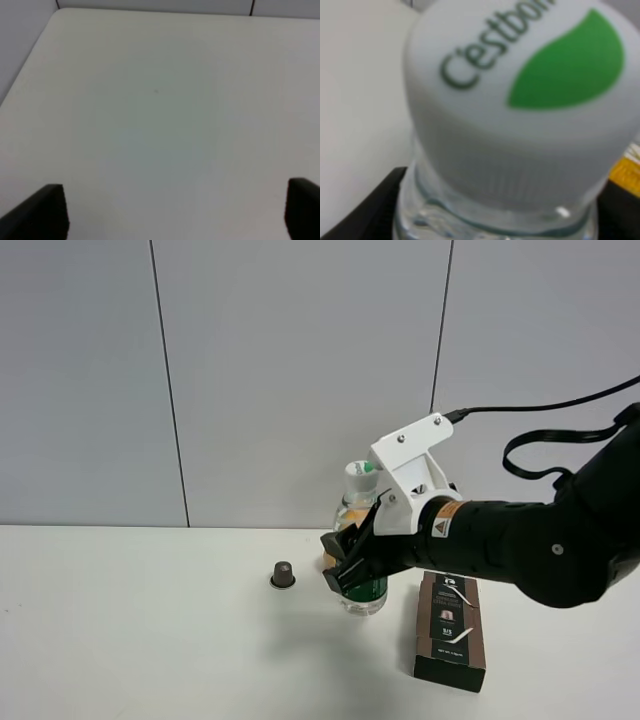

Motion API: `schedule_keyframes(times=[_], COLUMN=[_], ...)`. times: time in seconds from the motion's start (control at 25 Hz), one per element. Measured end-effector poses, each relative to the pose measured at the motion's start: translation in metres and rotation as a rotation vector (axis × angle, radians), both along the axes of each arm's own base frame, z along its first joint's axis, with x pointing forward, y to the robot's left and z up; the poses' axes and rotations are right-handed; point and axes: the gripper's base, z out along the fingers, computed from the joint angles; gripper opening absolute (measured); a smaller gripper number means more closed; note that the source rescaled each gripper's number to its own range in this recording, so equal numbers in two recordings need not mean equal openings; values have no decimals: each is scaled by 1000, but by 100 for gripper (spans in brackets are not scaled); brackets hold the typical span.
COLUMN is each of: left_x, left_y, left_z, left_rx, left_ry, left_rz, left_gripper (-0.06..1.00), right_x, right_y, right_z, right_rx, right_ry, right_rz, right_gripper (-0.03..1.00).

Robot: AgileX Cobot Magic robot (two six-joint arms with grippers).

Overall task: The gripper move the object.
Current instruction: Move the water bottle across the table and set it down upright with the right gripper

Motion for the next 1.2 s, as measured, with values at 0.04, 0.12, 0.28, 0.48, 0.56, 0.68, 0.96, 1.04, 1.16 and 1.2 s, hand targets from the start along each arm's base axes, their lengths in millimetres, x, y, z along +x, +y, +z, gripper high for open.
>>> schedule_keyframes(times=[0.04, 0.12, 0.28, 0.48, 0.56, 0.68, 0.96, 1.04, 1.16, 1.2], left_x=[0, 0, 0, 0, 0, 0, 0, 0, 0, 0], left_y=[0, 0, 0, 0, 0, 0, 0, 0, 0, 0], left_z=[0, 0, 0, 0, 0, 0, 0, 0, 0, 0], left_rx=[0, 0, 0, 0, 0, 0, 0, 0, 0, 0], left_ry=[0, 0, 0, 0, 0, 0, 0, 0, 0, 0], left_rz=[0, 0, 0, 0, 0, 0, 0, 0, 0, 0], left_gripper=[100, 100, 100, 100, 100, 100, 100, 100, 100, 100], right_x=[-1, -2, -2, 5, 8, 13, 16, 17, 23, 25], right_y=[-1, -1, -1, 10, 20, 37, 66, 68, 71, 73], right_z=[4, 13, 35, 76, 95, 120, 177, 187, 196, 195], right_rx=[2, 17, 111, 222, 236, 224, 235, 244, 261, 259], right_ry=[-2, -7, 2, 20, 22, 26, -7, -19, -16, -9], right_rz=[0, -3, -27, 5, 39, 79, 106, 107, 95, 91], right_gripper=[4, 4, 3, 2, 1, 1, 1, 1, 1, 1])
